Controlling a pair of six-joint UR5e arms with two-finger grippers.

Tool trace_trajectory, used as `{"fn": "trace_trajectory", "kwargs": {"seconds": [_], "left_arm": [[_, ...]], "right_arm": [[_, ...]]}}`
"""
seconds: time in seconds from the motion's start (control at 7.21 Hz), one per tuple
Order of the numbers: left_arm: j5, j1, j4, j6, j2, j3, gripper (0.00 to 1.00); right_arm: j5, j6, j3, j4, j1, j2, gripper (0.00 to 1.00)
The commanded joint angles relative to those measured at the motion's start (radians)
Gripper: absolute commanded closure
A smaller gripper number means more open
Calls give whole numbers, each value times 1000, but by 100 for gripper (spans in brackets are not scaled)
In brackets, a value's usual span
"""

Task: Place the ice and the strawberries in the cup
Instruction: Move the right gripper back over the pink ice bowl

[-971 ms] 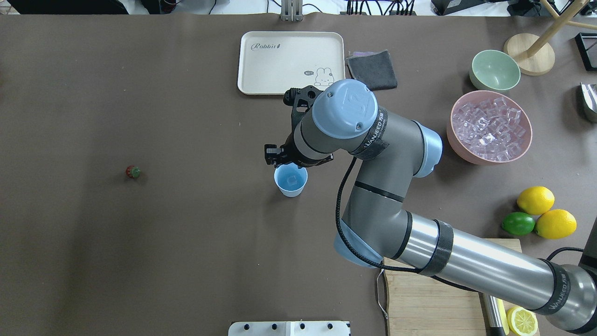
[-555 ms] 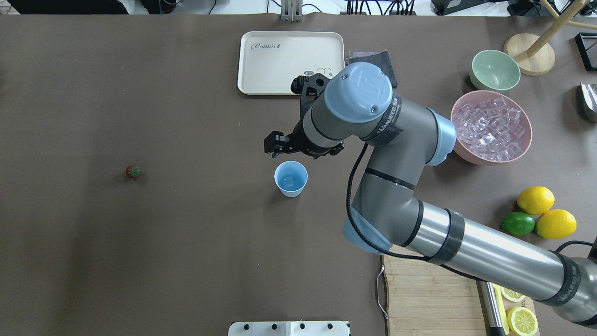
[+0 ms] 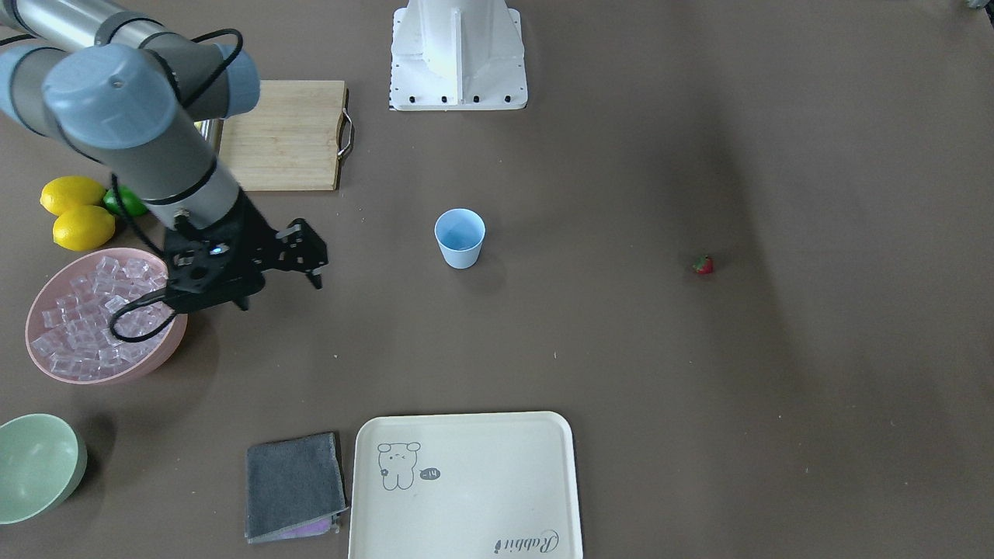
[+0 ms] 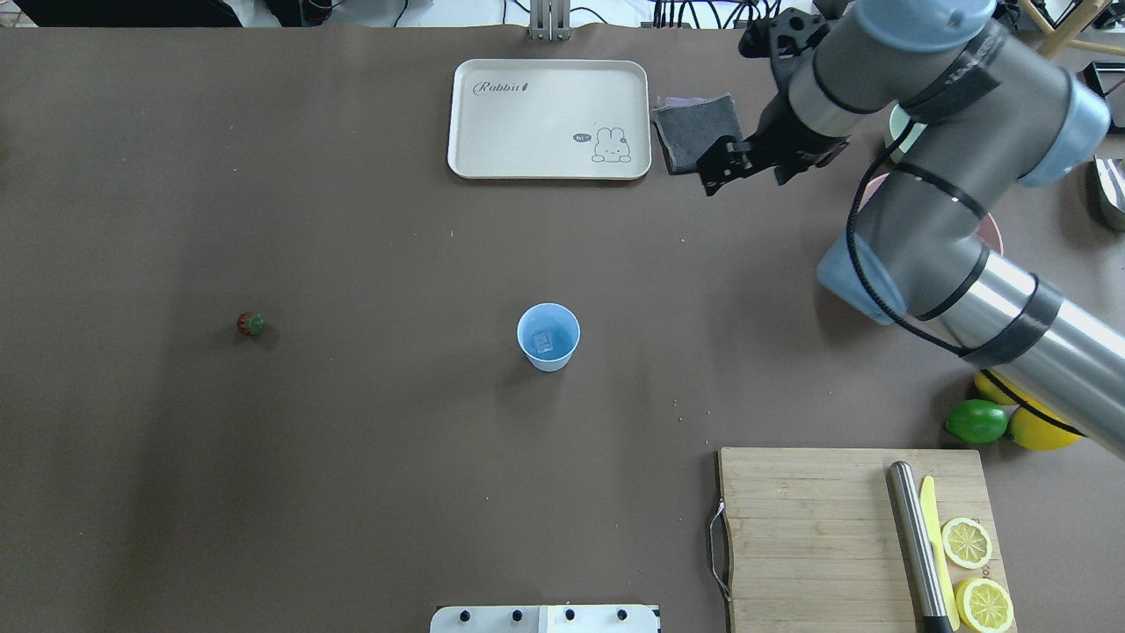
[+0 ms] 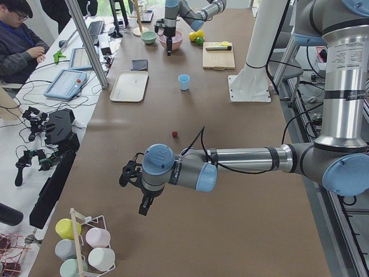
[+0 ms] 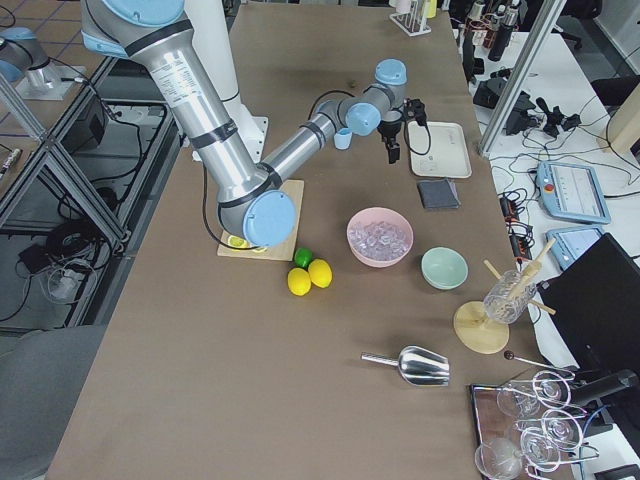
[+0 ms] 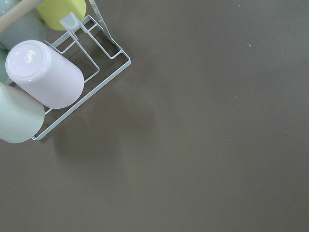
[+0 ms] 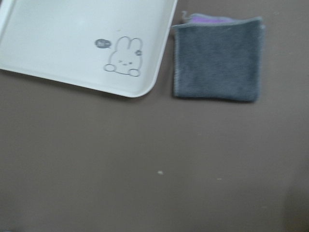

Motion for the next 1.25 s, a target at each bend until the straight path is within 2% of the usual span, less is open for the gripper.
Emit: {"fn": "trace_trajectory", "kwargs": {"seconds": [0.0,0.28,0.55,0.83,1.11], "left_arm": [[-1,0,1,0,8,-19,1],[-1,0,1,0,6,-25,1],[-1,1,4,0,-1,-23,1],[-2,0,3,0,-1,-25,1],[-2,1,1,0,0,-25,1]], "right_arm": [[-8,-368,5,-186,107,-38,1],[-4,-456,-7,-153,115,-133,1],[1,-478,-62,-133,115,-158,4],[-4,-478,-116,-124,104,-152,12],[-1,-464,-229,66,95,-153,23]]}}
